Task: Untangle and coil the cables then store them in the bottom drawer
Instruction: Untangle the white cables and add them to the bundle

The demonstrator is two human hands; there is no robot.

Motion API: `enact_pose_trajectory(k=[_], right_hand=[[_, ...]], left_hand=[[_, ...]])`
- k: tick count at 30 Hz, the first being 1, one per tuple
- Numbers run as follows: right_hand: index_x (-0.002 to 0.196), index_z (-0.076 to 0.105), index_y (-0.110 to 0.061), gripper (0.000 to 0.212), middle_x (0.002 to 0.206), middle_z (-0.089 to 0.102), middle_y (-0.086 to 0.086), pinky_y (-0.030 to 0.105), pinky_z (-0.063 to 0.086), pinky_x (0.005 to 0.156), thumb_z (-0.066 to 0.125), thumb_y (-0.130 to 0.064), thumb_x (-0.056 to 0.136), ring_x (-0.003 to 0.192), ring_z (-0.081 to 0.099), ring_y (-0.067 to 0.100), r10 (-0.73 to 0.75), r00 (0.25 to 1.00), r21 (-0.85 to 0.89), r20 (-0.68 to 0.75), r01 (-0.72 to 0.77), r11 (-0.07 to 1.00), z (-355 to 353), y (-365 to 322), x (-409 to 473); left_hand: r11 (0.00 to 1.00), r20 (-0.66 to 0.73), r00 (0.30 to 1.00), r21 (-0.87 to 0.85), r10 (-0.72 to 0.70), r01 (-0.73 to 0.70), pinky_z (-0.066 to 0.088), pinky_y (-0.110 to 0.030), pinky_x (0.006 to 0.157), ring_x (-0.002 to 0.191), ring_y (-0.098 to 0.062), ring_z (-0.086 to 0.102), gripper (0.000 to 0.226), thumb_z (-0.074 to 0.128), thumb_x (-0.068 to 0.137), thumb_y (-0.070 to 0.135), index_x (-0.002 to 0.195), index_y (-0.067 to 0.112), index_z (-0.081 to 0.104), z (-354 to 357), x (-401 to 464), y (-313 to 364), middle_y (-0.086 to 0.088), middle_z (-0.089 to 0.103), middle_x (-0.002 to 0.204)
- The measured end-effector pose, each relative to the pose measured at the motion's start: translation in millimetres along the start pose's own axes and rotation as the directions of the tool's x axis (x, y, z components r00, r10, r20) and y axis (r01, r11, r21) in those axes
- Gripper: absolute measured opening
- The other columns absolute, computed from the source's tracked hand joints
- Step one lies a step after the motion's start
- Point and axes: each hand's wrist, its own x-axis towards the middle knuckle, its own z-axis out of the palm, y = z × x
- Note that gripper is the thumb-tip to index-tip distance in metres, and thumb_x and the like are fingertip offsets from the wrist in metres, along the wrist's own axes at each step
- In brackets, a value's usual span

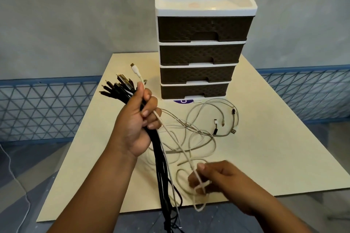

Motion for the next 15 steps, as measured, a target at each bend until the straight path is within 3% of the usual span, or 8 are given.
enact_pose_trajectory(k=[2,4,5,6,7,10,12,15], right_hand=[[0.075,0.075,-0.007,0.041,0.076,0.073,0.015,0.046,0.056,0.074,0.058,-0.039,0.092,0.066,0.067,0.025,-0.058,0.956,-0.036,-0.286,0.050,0.998,-8,8,11],[0.069,0.071,-0.018,0.031,0.070,0.070,0.004,0.038,0.053,0.062,0.062,-0.035,0.093,0.063,0.063,0.020,-0.195,0.841,-0.320,-0.505,0.027,0.947,-22,18,22],[0.073,0.067,-0.025,0.022,0.073,0.066,-0.002,0.029,0.046,0.059,0.063,-0.033,0.093,0.064,0.060,0.016,-0.283,0.788,-0.469,-0.547,-0.008,0.883,-30,24,28],[0.082,0.065,-0.028,0.011,0.082,0.063,-0.006,0.024,0.040,0.059,0.063,-0.030,0.093,0.069,0.058,0.013,-0.355,0.757,-0.576,-0.549,-0.035,0.817,-38,30,33],[0.095,0.064,-0.030,0.005,0.094,0.060,-0.006,0.022,0.039,0.063,0.062,-0.025,0.093,0.076,0.057,0.011,-0.367,0.776,-0.651,-0.514,-0.073,0.756,-45,35,39],[0.130,0.058,-0.032,0.039,0.116,0.053,-0.002,0.027,0.042,0.083,0.056,-0.017,0.094,0.105,0.052,0.020,-0.339,0.901,-0.859,-0.272,-0.069,0.507,-60,54,56],[0.123,0.065,-0.029,0.032,0.110,0.056,-0.002,0.030,0.045,0.083,0.061,-0.021,0.093,0.103,0.052,0.022,-0.430,0.884,-0.904,-0.186,0.017,0.427,-58,58,62],[0.105,0.073,-0.022,0.016,0.096,0.060,-0.002,0.031,0.047,0.076,0.065,-0.023,0.092,0.092,0.056,0.023,-0.519,0.840,-0.908,-0.159,0.082,0.410,-56,59,63]], left_hand=[[1.000,0.009,1.000,-0.009,-0.004,0.004,0.021,-0.014,0.036,0.036,-0.003,0.022,0.038,0.038,0.099,0.043,0.069,0.021,0.046,0,-2,2,0.008,0.028,0.045],[1.000,0.012,1.000,0.005,-0.002,0.002,0.022,-0.014,0.036,0.036,-0.003,0.022,0.038,0.038,0.099,0.044,0.069,0.021,0.045,0,-4,1,0.007,0.028,0.045],[1.000,0.010,1.000,0.018,0.002,-0.003,0.022,-0.014,0.037,0.036,-0.003,0.021,0.038,0.038,0.099,0.044,0.069,0.021,0.044,-1,-5,1,0.007,0.028,0.046],[0.999,0.010,1.000,0.033,0.007,-0.008,0.023,-0.015,0.037,0.036,-0.002,0.021,0.038,0.038,0.098,0.045,0.069,0.021,0.044,-1,-5,0,0.007,0.029,0.048],[0.999,0.011,1.000,0.046,0.011,-0.012,0.023,-0.015,0.037,0.037,-0.002,0.021,0.038,0.039,0.098,0.045,0.069,0.021,0.044,-1,-6,0,0.007,0.029,0.049],[0.998,0.013,1.000,0.053,0.020,-0.021,0.024,-0.015,0.037,0.036,-0.002,0.022,0.037,0.040,0.096,0.046,0.068,0.021,0.044,1,-9,-1,0.007,0.030,0.050],[0.999,0.014,1.000,0.035,0.028,-0.028,0.023,-0.014,0.036,0.036,-0.002,0.022,0.037,0.039,0.097,0.045,0.068,0.021,0.044,2,-11,-2,0.007,0.029,0.049],[0.999,0.022,0.999,0.009,0.035,-0.035,0.021,-0.013,0.036,0.035,-0.002,0.022,0.038,0.038,0.098,0.044,0.068,0.021,0.045,3,-16,-2,0.007,0.028,0.049]])
